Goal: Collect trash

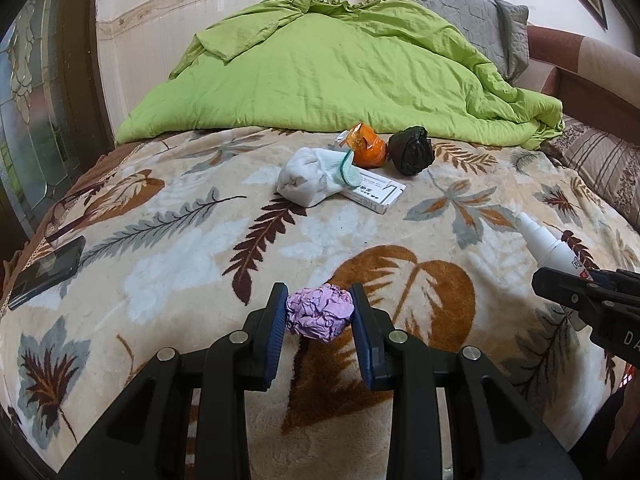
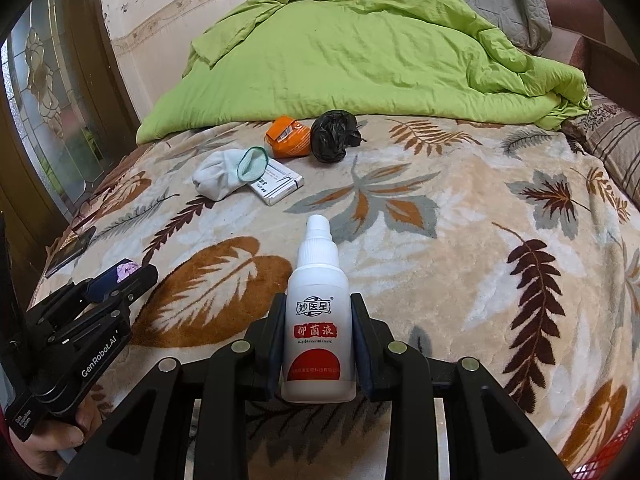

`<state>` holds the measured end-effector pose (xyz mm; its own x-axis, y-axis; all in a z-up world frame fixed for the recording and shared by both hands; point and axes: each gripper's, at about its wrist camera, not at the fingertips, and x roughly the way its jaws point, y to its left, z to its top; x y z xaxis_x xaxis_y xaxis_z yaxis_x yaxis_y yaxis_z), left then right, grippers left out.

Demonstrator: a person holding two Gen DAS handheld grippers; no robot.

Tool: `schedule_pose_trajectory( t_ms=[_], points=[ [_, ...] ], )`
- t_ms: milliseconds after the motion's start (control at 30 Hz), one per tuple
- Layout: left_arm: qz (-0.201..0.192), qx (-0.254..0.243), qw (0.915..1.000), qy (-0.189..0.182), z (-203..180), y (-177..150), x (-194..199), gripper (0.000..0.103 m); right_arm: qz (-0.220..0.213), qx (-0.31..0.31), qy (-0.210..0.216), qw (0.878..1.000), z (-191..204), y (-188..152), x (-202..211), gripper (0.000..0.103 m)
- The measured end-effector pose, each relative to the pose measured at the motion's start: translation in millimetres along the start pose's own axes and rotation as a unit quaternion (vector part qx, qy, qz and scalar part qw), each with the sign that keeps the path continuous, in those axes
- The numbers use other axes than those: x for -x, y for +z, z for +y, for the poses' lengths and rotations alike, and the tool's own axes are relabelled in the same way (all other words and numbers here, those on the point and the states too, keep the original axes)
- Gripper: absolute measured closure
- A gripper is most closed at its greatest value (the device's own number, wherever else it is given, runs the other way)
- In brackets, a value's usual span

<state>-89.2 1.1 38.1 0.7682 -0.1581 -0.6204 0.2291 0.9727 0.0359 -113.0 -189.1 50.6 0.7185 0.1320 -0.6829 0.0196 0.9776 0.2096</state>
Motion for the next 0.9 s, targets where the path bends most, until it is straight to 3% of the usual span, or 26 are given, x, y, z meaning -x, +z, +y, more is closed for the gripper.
schedule_pose_trajectory(
  t_ms=[900],
  points=[
    [-0.010,-0.021,0.9997,-0.002,-8.1,-0.4,4.6,0.073,-0.004,-0.003,-0.008,1.000,-3.9,-0.2,2.5,0.071]
  ],
)
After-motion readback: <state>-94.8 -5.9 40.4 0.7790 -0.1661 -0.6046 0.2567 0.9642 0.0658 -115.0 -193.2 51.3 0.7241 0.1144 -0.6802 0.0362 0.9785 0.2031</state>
